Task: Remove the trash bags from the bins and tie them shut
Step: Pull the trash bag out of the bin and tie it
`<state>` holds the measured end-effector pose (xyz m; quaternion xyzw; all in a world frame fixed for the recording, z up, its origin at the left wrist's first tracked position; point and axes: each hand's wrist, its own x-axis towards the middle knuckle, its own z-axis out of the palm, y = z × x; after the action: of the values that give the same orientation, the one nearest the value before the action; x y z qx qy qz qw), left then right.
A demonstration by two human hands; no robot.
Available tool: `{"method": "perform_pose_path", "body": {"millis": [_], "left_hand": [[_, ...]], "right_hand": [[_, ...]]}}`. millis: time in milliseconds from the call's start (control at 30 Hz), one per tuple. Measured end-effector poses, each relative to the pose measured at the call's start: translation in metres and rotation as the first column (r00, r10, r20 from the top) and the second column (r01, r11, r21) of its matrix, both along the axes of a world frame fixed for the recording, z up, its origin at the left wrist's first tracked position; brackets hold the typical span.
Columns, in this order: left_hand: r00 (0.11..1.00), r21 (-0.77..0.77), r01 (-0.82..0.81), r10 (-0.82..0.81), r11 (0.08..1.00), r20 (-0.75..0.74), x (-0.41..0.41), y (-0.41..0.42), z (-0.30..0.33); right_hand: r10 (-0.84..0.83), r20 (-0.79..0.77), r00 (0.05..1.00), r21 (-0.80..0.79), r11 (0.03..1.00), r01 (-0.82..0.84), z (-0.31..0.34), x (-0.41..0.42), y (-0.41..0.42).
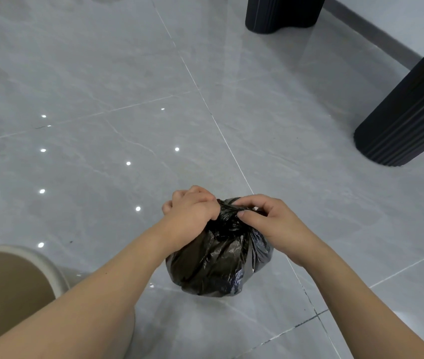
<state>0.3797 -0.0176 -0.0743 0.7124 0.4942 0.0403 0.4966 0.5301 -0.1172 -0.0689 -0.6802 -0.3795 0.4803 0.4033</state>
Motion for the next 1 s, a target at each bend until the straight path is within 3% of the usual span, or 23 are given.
{"method": "perform_pose_path", "body": {"millis": [100, 200, 300, 367, 467, 533, 600, 700, 800, 900, 1000], "left_hand": [[0.996, 0.183, 0.079, -0.07, 0.98, -0.056, -0.003, -0.002, 0.003], [0.982, 0.476, 0.187, -0.15, 0.859, -0.114, -0.007, -0.005, -0.001], [0.975, 0.654, 0.219, -0.176, 0.724, -0.132, -0.012, -0.009, -0.004], [0.982, 0.664, 0.183, -0.169, 0.725, -0.086, -0.016, -0.014, 0.002], [0.99, 0.542, 0.12, -0.141, 0.832, -0.003, -0.021, -0.025, 0.013], [0.995, 0.361, 0.098, -0.104, 0.928, -0.004, -0.021, -0.03, 0.014], [0.992, 0.234, 0.119, -0.107, 0.965, -0.063, -0.019, -0.034, 0.013], [0.984, 0.279, 0.161, -0.133, 0.947, -0.119, -0.015, -0.036, 0.01], [0.991, 0.313, 0.107, -0.077, 0.944, -0.105, -0.013, -0.032, 0.016], [0.99, 0.295, -0.056, 0.09, 0.954, -0.105, -0.016, -0.018, 0.024], [0.95, 0.14, -0.303, 0.311, 0.942, -0.036, -0.02, 0.0, 0.025]], "right_hand": [[0.015, 0.018, 1.0, -0.137, 0.991, -0.013, -0.001, 0.002, 0.003], [0.031, -0.203, 0.979, -0.277, 0.957, -0.088, -0.003, 0.006, 0.002], [-0.077, -0.378, 0.923, -0.335, 0.94, -0.059, -0.003, 0.007, 0.0], [-0.129, -0.444, 0.887, -0.331, 0.943, -0.028, -0.006, 0.009, 0.0], [-0.164, -0.454, 0.876, -0.317, 0.948, 0.013, -0.008, 0.008, 0.001], [-0.168, -0.392, 0.904, -0.301, 0.952, 0.047, -0.009, 0.006, 0.001], [-0.16, -0.316, 0.935, -0.267, 0.961, 0.074, -0.008, 0.003, 0.003], [-0.15, -0.183, 0.972, -0.177, 0.977, 0.118, -0.006, -0.002, 0.007], [-0.159, 0.155, 0.975, -0.013, 0.986, 0.163, -0.006, -0.004, 0.008], [-0.218, 0.498, 0.839, 0.131, 0.976, 0.175, -0.012, 0.002, 0.003], [-0.18, 0.761, 0.623, 0.11, 0.983, 0.15, -0.016, 0.01, 0.0]]}}
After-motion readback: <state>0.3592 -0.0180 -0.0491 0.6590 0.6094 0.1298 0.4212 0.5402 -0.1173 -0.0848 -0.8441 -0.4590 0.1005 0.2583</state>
